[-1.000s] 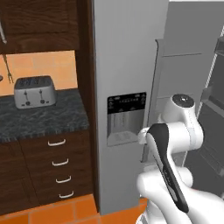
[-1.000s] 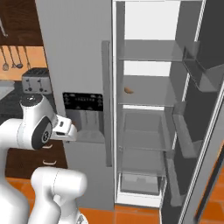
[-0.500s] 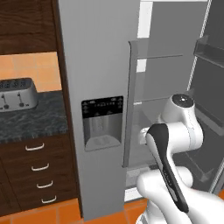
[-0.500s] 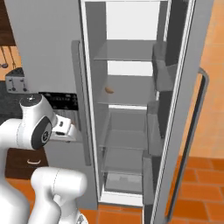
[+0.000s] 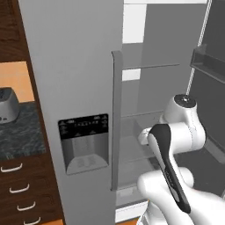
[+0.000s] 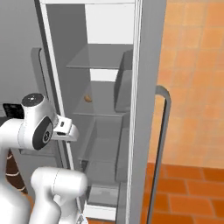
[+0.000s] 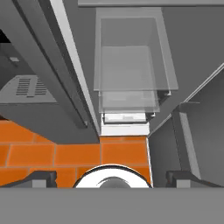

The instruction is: Place one sweet potato and one chicken drumstick in each tupperware on the nearby counter, to pack two identical lunches.

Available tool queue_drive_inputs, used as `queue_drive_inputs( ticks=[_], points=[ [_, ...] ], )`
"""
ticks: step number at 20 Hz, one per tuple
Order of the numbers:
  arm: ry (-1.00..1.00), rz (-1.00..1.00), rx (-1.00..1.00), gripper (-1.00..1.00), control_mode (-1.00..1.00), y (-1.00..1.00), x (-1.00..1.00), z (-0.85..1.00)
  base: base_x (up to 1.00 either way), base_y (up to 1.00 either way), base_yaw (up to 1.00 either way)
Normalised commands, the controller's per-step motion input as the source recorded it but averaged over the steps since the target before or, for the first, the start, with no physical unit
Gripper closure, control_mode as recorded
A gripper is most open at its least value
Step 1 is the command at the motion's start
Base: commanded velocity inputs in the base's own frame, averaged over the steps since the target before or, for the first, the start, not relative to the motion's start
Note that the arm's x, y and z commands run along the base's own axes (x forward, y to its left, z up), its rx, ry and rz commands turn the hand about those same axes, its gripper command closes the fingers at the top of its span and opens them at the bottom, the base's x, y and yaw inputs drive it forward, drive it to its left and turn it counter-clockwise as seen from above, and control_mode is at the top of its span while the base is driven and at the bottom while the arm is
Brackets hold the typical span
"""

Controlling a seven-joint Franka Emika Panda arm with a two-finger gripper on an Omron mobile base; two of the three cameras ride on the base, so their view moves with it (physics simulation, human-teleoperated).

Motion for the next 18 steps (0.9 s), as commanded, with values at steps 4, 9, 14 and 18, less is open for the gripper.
queue_drive_inputs(
  ticks=[4, 9, 14, 18],
  points=[
    [0.0, 0.0, 0.0, -1.0, 1.0, 0.0, 0.0, 0.0, 0.5, -0.03, 0.12],
    [0.0, 0.0, 0.0, -1.0, 1.0, 0.0, 0.0, 0.0, 0.12, -0.45, 0.11],
    [0.0, 0.0, 0.0, -1.0, 1.0, 0.0, 0.0, 0.0, 0.22, -0.24, 0.04],
    [-0.01, 0.0, 0.0, -1.0, -1.0, 0.0, 0.33, -0.01, 0.29, 0.0, 0.0]
  ],
)
